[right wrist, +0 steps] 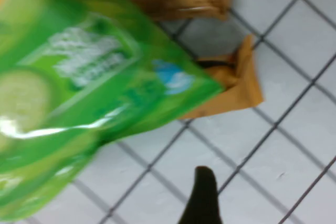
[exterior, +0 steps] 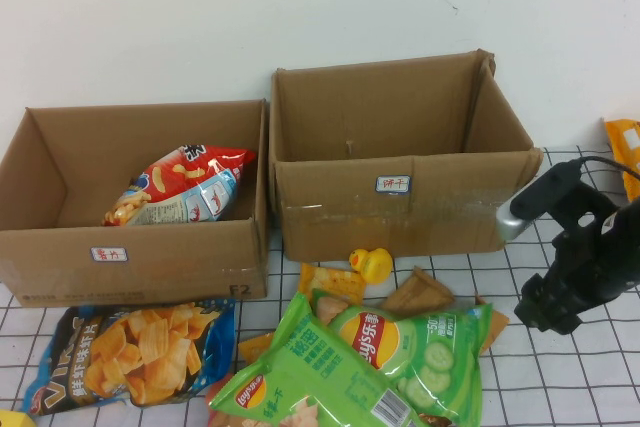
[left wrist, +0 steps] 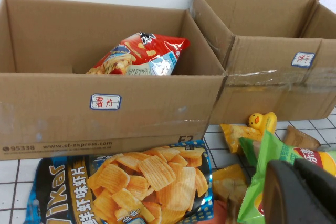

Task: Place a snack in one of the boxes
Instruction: Pick up the biscuit

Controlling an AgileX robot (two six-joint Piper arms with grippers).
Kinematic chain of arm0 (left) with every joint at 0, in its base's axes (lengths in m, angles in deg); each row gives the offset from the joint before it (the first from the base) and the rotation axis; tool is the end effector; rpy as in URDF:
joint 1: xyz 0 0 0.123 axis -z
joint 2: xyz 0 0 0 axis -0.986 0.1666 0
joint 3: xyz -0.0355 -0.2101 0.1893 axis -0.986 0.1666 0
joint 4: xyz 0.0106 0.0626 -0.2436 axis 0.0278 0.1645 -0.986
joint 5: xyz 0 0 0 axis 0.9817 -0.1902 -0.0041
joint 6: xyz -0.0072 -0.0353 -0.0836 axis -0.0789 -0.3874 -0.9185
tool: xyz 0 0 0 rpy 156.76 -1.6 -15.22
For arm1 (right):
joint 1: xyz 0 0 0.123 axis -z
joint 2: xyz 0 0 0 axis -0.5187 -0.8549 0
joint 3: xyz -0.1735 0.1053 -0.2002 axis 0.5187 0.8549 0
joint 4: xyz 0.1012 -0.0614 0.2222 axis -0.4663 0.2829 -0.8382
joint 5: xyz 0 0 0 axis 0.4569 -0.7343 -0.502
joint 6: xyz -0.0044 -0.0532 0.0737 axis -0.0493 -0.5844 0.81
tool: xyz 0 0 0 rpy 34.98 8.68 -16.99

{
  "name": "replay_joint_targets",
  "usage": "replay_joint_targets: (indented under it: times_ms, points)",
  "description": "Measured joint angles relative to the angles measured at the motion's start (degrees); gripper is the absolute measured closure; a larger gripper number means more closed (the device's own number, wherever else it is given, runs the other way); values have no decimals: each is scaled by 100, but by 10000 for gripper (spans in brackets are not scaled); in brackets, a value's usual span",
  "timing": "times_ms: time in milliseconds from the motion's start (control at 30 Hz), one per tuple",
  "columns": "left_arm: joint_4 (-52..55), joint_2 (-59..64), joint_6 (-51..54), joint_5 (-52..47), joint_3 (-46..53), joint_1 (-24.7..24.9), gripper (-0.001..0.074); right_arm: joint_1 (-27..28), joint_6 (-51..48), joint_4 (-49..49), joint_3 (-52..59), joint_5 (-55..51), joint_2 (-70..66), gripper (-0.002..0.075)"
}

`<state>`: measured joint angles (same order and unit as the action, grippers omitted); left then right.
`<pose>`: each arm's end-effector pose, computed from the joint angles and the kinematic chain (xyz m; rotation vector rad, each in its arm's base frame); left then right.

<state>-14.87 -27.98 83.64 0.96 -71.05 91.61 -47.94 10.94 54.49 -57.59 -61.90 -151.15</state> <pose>0.0388 -0.0191 0.2714 0.0576 1.8070 -0.4152 0.3196 0.1052 0.1835 -0.9553 2.4901 0.0915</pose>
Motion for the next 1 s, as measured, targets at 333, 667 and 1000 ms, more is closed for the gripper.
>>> replay_joint_targets:
  times_ms: [333, 667, 1000]
  points:
    - [0, 0, 172, -9, 0, 0, 736, 55, -1478, -647, 0, 862, -947, 166]
    - [-112, 0, 172, -9, 0, 0, 736, 55, -3098, -2506, -11, 926, -1346, 166]
    - [-184, 0, 213, -9, 0, 0, 736, 55, -5668, -5045, -11, 1032, -1621, 165]
